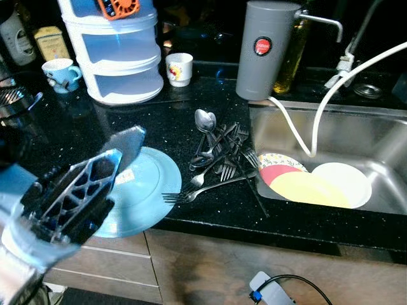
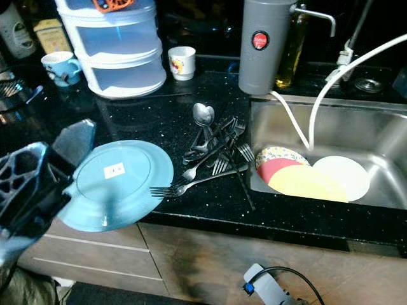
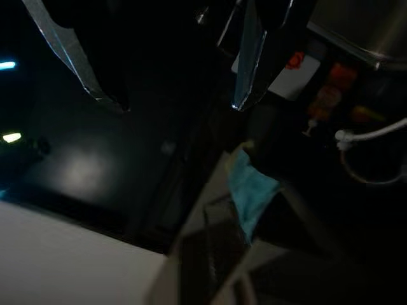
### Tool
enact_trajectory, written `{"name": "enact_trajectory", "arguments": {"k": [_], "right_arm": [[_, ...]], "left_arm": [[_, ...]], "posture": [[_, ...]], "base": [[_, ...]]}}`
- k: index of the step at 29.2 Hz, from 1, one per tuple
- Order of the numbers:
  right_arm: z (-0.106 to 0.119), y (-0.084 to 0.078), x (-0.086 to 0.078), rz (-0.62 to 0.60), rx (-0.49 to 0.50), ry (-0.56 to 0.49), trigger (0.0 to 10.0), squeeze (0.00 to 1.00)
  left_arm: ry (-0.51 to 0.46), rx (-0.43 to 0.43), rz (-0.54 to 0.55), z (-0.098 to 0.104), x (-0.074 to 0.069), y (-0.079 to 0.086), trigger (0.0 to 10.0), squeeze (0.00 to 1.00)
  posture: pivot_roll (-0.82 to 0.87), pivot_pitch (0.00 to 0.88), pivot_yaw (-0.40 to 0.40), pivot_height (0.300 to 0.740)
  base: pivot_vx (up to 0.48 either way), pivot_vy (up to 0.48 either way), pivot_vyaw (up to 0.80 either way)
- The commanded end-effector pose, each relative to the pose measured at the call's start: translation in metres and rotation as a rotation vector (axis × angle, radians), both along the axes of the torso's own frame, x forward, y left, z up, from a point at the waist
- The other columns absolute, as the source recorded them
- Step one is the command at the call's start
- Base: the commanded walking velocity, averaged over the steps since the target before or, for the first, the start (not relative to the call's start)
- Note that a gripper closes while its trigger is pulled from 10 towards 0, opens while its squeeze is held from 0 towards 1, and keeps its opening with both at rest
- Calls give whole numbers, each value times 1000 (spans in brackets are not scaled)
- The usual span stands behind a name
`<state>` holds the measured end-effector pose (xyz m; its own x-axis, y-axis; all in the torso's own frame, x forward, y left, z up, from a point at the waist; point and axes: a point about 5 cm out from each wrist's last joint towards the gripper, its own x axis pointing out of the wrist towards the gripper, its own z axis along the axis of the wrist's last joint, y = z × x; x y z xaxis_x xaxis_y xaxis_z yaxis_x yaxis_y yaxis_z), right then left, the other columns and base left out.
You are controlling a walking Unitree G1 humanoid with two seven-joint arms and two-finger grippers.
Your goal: Kitchen organization
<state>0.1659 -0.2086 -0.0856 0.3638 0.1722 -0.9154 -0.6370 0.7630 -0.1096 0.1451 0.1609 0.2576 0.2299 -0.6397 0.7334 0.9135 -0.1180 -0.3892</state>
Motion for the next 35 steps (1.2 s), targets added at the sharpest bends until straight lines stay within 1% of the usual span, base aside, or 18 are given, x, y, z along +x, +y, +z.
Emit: {"name": "enact_trajectory", "arguments": {"k": [1, 2, 3, 5, 6, 8, 10, 11, 14, 16, 17, 20, 23, 25, 26, 28, 32, 35], "right_arm": [[-1, 2, -1, 5, 5, 7, 10000, 0], [-1, 3, -1, 6, 6, 8, 10000, 0], [-1, 3, -1, 6, 6, 8, 10000, 0], [-1, 3, -1, 7, 7, 9, 10000, 0], [-1, 3, -1, 7, 7, 9, 10000, 0], [-1, 3, -1, 9, 8, 11, 10000, 0], [-1, 3, -2, 13, 9, 15, 10000, 0], [-1, 3, -2, 17, 8, 17, 10000, 0], [-1, 3, -2, 18, 8, 18, 10000, 0], [-1, 3, -2, 18, 8, 19, 10000, 0], [-1, 3, -2, 20, 8, 20, 10000, 0], [-1, 3, -2, 21, 7, 21, 10000, 0], [-1, 2, -2, 23, 7, 22, 10000, 0], [-1, 2, -2, 24, 6, 23, 10000, 0], [-1, 2, -2, 26, 5, 24, 10000, 0], [-1, 2, -2, 26, 5, 24, 10000, 0], [-1, 2, -3, 26, 4, 24, 10000, 0], [-1, 2, -3, 27, 4, 25, 10000, 0]], "left_arm": [[79, 30, 6, -17, -6, 1, 10000, 0], [113, 44, 20, -25, -7, 3, 10000, 0], [113, 44, 20, -25, -7, 3, 10000, 0], [181, 60, 54, -37, -11, 9, 10000, 0], [181, 60, 54, -37, -11, 9, 10000, 0], [232, 59, 93, -41, -17, 14, 10000, 0], [264, 64, 103, -44, -23, 13, 10000, 0], [280, 62, 93, -45, -28, 12, 10000, 0], [313, 63, 84, -51, -36, 10, 10000, 0], [380, 65, 95, -61, -42, 10, 10000, 0], [431, 68, 108, -70, -46, 11, 10000, 0], [454, 67, 119, -74, -49, 12, 10000, 0], [501, 53, 167, -81, -50, 18, 10000, 0], [525, 63, 184, -86, -51, 19, 10000, 0], [563, 71, 219, -91, -51, 21, 10000, 0], [577, 72, 232, -93, -50, 22, 10000, 0], [635, 84, 313, -104, -49, 26, 10000, 0], [660, 91, 338, -109, -48, 28, 10000, 0]], "posture": [[96, 13, 7, 740], [96, 14, 7, 740], [96, 14, 7, 740], [99, 17, 5, 740], [99, 17, 5, 740], [103, 19, 4, 740], [110, 21, -2, 740], [109, 22, -2, 740], [110, 23, -2, 740], [112, 25, -4, 740], [113, 24, -5, 740], [113, 24, -5, 740], [116, 22, -8, 740], [117, 20, -9, 740], [117, 18, -7, 740], [117, 18, -7, 740], [116, 14, -6, 740], [116, 13, -7, 740]], "base": [[0, 0, 0], [0, 0, 0], [0, 0, 0], [0, 0, 0], [0, 0, 0], [0, 0, 0], [0, 0, 0], [0, 0, 0], [0, 0, 0], [0, 0, 0], [0, 0, 0], [0, 0, 0], [0, 0, 0], [0, 0, 0], [0, 0, 0], [0, 0, 0], [0, 0, 0], [0, 0, 0]]}}
